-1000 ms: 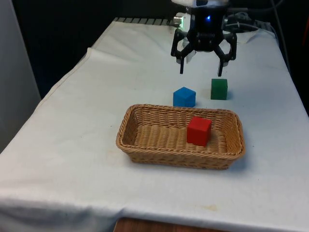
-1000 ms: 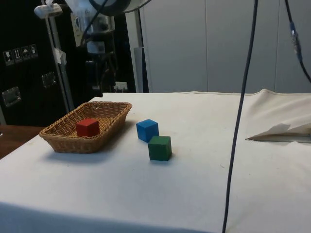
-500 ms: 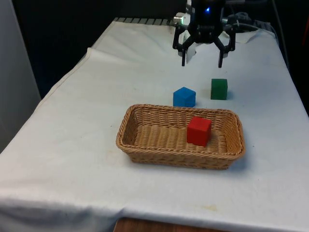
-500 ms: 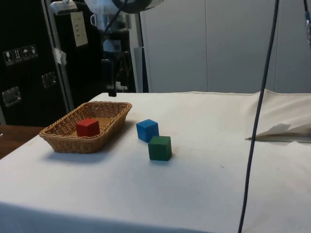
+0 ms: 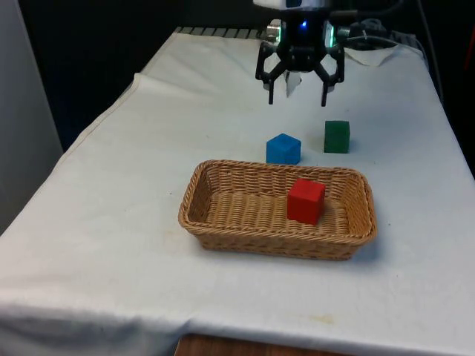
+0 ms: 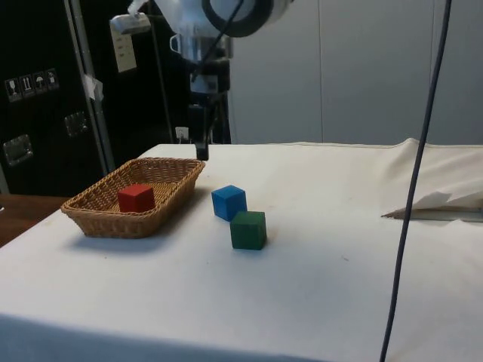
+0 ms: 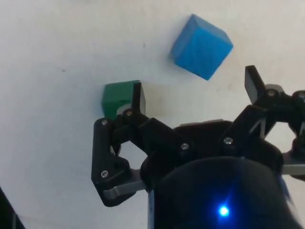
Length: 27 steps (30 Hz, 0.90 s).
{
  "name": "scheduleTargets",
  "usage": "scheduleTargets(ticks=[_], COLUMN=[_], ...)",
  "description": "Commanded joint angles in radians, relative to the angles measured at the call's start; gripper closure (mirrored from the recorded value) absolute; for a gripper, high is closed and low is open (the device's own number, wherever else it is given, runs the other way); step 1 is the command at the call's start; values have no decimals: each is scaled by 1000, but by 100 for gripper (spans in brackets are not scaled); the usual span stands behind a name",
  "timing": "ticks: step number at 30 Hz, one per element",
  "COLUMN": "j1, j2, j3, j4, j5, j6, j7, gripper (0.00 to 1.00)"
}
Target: Pick up exactly two blocks and place them into the basket.
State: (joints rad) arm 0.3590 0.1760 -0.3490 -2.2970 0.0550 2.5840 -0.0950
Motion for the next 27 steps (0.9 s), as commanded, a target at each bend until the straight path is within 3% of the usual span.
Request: scheduleTargets(ticks=[1, 3, 5, 12, 13, 14, 15, 22, 23, 24, 27], j1=[-4, -11, -8, -31, -21, -32, -33, -33, -21, -33, -34], j2=[-3, 8, 8, 58, 65, 62, 67, 94, 98, 97, 106], j3=[-3, -8, -15, -15, -29, -13, -12, -3, -22, -2, 1], j4=[-16, -33, -35, -51, -48, -50, -49, -34, -34, -32, -27], j5=[2, 12, 1, 63, 42, 77, 91, 199, 166, 210, 248], j6=[18, 40, 35, 93, 90, 96, 98, 108, 103, 109, 110], j7=[-9, -24, -17, -63, -47, -69, -75, -124, -104, -129, -145], gripper=[0, 0, 0, 0, 0, 0, 0, 0, 0, 0, 0])
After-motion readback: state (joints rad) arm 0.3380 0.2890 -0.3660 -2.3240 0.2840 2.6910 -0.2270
